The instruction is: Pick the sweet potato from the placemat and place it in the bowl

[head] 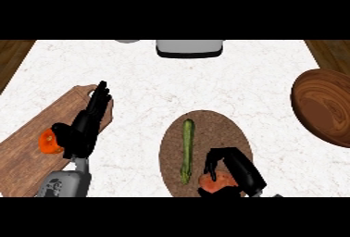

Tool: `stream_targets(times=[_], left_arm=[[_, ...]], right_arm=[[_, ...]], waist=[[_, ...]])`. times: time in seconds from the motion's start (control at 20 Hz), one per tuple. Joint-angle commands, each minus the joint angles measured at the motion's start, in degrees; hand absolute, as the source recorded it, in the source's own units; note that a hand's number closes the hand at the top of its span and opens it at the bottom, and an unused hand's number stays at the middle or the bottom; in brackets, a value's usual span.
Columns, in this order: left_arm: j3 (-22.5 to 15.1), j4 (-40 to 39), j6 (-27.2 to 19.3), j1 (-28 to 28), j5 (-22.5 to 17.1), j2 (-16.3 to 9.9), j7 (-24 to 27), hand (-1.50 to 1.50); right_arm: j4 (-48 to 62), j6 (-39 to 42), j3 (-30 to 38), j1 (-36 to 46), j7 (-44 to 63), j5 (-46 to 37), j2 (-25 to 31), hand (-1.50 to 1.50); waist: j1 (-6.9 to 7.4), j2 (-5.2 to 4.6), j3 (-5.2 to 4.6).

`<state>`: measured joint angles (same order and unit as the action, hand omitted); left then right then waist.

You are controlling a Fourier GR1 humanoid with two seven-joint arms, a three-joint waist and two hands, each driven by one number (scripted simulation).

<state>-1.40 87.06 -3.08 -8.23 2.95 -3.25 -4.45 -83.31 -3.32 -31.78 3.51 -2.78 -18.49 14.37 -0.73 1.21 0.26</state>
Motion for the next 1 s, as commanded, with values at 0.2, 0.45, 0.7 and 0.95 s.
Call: stream_targets(times=[0.2,0.45,0.7,0.95], left_arm=[[1.92,-0.24,-1.31,2.33,-0.04,-0.53,1.00,0.00],[2.81,1.34,-1.77,3.40,-0.13,-1.25,-0.05,0.00],[2.48,2.71,-1.48,2.38,-0.20,-1.44,-0.86,0.00],[1.37,3.00,-1.45,4.46,0.38,-0.53,1.52,0.00]], right_arm=[[-19.54,14.48,2.96,-5.74,-26.01,10.15,18.86,1.50],[-28.37,19.43,17.45,-11.46,-36.61,19.81,32.16,1.50],[-25.91,25.85,36.66,-18.59,-44.82,31.05,43.46,1.50],[-28.49,31.12,51.92,-30.86,-45.82,40.52,46.09,1.50]], waist=[[-4.70,0.75,-0.11],[-6.44,0.58,-0.18],[-5.69,-0.06,-0.20],[-3.77,-0.30,-0.34]])
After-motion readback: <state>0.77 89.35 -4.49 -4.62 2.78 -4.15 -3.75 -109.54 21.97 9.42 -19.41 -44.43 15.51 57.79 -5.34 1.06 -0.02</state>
